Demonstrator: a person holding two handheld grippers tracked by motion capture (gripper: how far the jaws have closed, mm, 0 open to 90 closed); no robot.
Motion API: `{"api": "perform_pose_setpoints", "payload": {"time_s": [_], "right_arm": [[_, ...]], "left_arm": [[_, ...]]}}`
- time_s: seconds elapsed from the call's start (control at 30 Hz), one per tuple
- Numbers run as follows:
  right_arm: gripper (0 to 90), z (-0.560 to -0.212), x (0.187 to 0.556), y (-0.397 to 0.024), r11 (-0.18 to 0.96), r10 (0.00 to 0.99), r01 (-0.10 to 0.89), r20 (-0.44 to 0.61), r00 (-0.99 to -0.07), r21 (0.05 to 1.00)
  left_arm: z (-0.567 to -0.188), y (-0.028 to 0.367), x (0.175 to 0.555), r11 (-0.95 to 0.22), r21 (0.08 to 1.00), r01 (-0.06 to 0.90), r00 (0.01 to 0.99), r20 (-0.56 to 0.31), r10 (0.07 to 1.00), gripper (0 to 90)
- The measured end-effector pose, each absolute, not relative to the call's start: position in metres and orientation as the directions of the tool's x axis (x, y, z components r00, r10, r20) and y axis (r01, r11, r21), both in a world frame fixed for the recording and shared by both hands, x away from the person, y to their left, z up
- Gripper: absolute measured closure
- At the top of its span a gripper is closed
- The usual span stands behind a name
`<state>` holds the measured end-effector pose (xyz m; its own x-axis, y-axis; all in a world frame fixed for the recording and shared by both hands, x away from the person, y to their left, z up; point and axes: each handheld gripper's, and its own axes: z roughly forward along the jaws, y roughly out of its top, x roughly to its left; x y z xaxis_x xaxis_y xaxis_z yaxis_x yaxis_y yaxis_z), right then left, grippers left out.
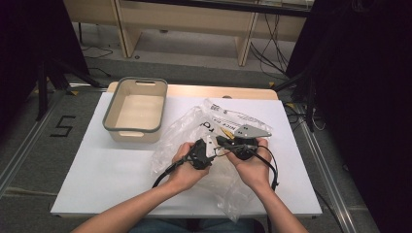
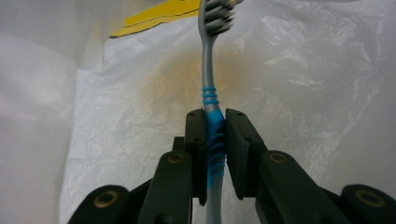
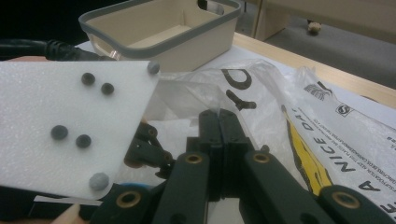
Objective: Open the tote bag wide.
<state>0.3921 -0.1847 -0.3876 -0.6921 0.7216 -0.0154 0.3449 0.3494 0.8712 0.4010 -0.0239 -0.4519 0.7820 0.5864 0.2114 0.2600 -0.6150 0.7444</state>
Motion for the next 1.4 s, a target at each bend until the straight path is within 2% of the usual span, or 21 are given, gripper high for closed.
{"api": "perform_pose_setpoints", "payload": {"time_s": [1.4], "right_arm": [[90.0, -0.3869, 0.3924, -0.1856, 0.338, 0.727, 0.35, -0.006, -0.687, 0.874]], "left_arm": [[-0.4512, -0.0189, 0.4024, -0.604, 0.753, 0.263, 0.795, 0.185, 0.578, 79.3]]}}
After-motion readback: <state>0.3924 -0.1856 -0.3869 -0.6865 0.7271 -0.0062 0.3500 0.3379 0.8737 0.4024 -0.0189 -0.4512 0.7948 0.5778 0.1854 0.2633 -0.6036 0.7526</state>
